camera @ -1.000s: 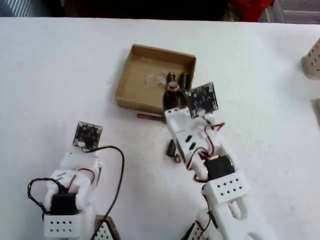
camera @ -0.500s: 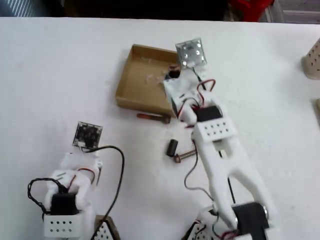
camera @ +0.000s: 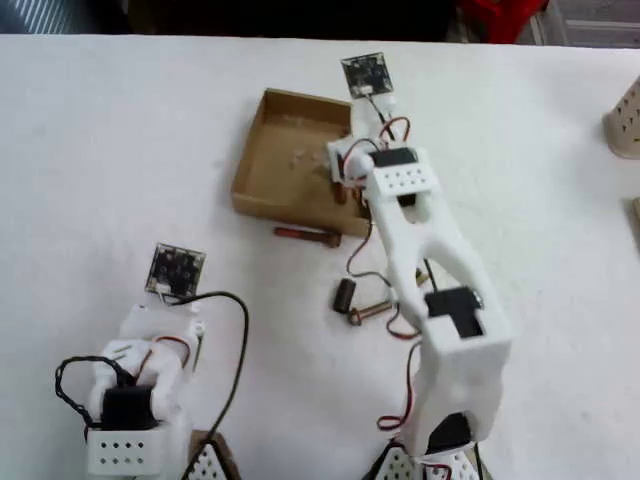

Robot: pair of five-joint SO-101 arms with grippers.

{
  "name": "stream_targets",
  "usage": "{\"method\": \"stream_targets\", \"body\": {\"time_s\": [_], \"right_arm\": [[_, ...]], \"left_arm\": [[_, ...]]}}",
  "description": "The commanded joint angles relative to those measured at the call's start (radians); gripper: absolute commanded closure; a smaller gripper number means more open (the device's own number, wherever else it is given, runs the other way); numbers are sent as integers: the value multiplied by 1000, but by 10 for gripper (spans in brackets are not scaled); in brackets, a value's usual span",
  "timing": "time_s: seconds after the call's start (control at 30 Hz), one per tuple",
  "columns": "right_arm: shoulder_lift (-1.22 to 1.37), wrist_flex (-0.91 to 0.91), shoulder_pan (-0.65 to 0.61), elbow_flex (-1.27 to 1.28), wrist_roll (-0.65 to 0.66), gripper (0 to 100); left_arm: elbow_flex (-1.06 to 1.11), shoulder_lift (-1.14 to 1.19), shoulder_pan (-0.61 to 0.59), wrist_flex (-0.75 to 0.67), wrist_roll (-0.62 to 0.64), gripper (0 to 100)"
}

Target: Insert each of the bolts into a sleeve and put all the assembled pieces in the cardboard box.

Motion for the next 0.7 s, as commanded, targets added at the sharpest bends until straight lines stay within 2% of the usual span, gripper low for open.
{"method": "stream_targets", "body": {"time_s": [0.0, 0.37, 0.57, 0.67], "right_arm": [[97, 125, 13, -258, 9, 981], [392, 389, 31, -698, 8, 979], [423, 481, 22, -798, 8, 844], [418, 521, 21, -802, 8, 848]], "left_arm": [[-2, -10, -7, 6, -11, 977], [-2, -10, -7, 6, -11, 977], [-2, -10, -7, 6, -11, 977], [-2, -10, -7, 6, -11, 977]]}}
